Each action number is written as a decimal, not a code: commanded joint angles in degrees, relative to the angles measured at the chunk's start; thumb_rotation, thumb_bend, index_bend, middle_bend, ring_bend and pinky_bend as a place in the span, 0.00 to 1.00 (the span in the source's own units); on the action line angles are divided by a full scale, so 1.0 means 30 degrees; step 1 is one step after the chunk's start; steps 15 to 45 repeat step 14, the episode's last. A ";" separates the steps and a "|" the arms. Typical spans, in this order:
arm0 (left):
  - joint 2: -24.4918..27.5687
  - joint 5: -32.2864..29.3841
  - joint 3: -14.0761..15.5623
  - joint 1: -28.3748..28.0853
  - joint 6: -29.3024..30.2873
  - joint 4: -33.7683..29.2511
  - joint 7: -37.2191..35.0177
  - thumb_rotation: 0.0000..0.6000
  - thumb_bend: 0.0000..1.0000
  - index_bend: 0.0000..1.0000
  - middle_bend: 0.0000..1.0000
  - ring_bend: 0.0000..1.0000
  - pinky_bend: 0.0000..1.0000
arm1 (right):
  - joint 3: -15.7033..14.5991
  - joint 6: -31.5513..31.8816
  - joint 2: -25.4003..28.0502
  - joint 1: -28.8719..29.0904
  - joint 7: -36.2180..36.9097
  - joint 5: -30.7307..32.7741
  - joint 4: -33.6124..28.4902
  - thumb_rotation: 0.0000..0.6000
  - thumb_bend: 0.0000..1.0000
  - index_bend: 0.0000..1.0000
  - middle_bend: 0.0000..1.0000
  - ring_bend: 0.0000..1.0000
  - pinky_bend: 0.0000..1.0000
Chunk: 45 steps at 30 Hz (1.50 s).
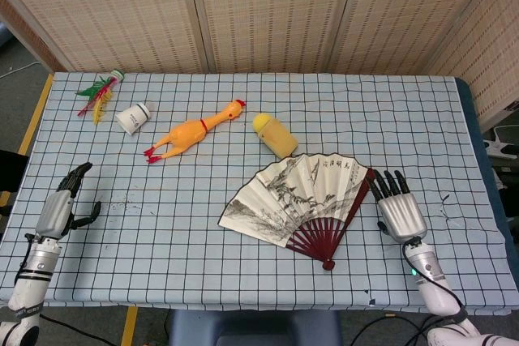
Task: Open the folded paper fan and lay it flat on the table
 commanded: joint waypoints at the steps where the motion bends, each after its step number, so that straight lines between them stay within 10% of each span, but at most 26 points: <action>1: 0.1277 0.0725 0.0507 0.0905 0.2530 -0.1505 0.7754 0.94 0.45 0.00 0.00 0.00 0.06 | 0.0131 0.6392 0.0977 -0.2929 0.2749 -0.2739 -0.0375 1.00 0.09 0.00 0.00 0.00 0.00; 12: 0.0939 0.2474 0.0821 0.1384 0.5369 -0.1662 1.1800 0.91 0.44 0.00 0.00 0.00 0.05 | 0.0404 0.5296 0.1934 -0.3462 0.2664 -0.2411 -0.0963 1.00 0.09 0.00 0.00 0.00 0.00; 45: 0.0949 0.2473 0.0864 0.1417 0.5343 -0.1741 1.1961 0.92 0.44 0.00 0.00 0.00 0.05 | 0.0472 0.5094 0.1998 -0.3507 0.2399 -0.2279 -0.1116 1.00 0.09 0.00 0.00 0.00 0.00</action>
